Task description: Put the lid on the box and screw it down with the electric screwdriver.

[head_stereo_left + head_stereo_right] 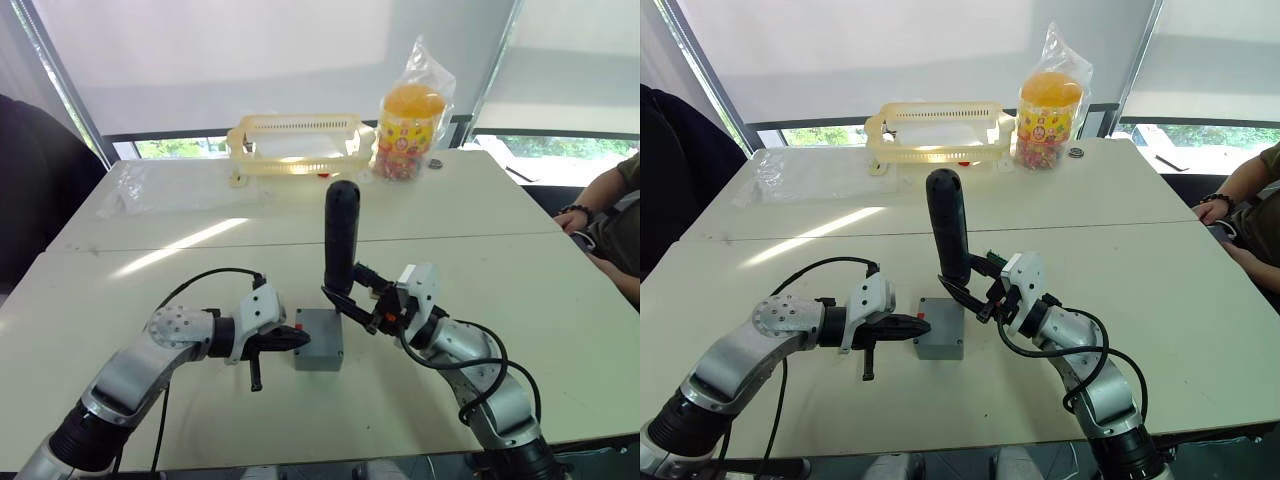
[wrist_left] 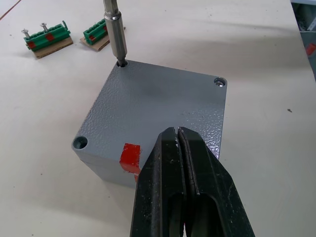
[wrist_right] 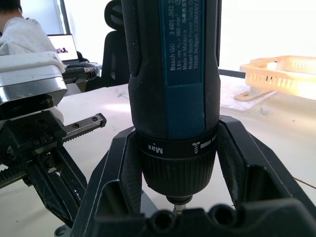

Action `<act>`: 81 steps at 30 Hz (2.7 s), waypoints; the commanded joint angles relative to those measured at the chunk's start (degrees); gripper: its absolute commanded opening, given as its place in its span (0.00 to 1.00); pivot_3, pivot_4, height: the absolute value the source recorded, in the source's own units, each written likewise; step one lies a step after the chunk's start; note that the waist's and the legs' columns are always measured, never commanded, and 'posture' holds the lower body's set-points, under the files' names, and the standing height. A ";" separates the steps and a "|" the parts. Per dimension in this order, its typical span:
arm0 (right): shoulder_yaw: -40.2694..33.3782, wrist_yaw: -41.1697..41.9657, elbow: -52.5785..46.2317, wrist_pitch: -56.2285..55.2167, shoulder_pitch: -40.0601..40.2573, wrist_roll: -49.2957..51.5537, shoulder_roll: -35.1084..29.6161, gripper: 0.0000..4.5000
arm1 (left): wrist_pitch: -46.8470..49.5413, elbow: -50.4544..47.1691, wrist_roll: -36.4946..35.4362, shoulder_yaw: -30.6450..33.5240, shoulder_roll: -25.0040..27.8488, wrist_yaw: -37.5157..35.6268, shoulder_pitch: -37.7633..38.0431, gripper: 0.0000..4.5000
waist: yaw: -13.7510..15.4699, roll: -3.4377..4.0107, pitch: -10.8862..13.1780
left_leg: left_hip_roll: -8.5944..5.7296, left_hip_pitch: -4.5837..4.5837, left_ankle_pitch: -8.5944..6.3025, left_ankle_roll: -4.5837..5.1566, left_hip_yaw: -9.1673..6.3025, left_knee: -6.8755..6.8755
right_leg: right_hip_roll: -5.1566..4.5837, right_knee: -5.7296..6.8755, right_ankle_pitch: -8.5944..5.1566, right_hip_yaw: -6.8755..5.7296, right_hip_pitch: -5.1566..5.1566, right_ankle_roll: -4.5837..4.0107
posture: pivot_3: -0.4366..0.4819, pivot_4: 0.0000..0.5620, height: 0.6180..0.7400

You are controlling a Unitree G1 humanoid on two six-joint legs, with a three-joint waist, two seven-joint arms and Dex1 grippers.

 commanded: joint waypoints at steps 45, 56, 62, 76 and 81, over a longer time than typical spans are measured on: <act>0.42 -1.84 9.30 2.97 1.91 -1.21 1.03 0.39 | 0.52 0.55 1.49 -0.70 0.17 0.37 1.08 0.00 | 0.24 0.03 -0.48 | 0.01 -0.08 -0.04 -0.06 -0.18 -0.32 | -0.83 -1.03 -0.06 -0.12 0.03 -0.09 | 0.48 0.27 1.00; -2.40 -2.72 1.44 -3.61 1.27 0.72 3.28 0.39 | -3.29 6.54 6.43 -6.42 -0.67 -0.74 -0.18 0.00 | 0.33 0.17 -0.36 | -0.05 -0.60 -0.05 -0.07 -0.21 -0.34 | -0.87 -1.05 0.01 -0.22 -0.20 -0.17 | 0.48 0.27 1.00; -4.66 -5.81 -8.16 2.22 -1.41 3.94 2.62 0.39 | -4.33 9.08 7.45 -7.13 -1.77 -0.48 -0.10 0.00 | 0.33 0.34 -0.21 | -0.10 -0.87 -0.03 -0.05 -0.20 -0.27 | -0.76 -0.99 0.04 -0.34 -0.45 -0.13 | 0.48 0.27 1.00; -27.98 -22.31 -10.05 38.06 -20.84 39.52 -7.05 0.39 | 4.11 1.39 -6.66 5.34 -2.86 0.53 -1.84 0.00 | 0.26 0.46 0.70 | -0.13 -1.05 -0.01 -0.03 -0.24 -0.21 | -0.67 -0.95 0.09 -0.40 -0.58 -0.03 | 0.48 0.27 1.00; -34.77 -21.60 5.68 59.17 -28.49 52.36 -27.68 0.39 | 15.34 -5.53 -19.49 15.94 -1.41 3.38 -5.59 0.00 | 0.42 0.45 1.60 | -0.16 -1.77 0.00 -0.01 -0.19 -0.09 | -0.65 -0.93 0.24 -0.55 -1.14 0.21 | 0.48 0.27 1.00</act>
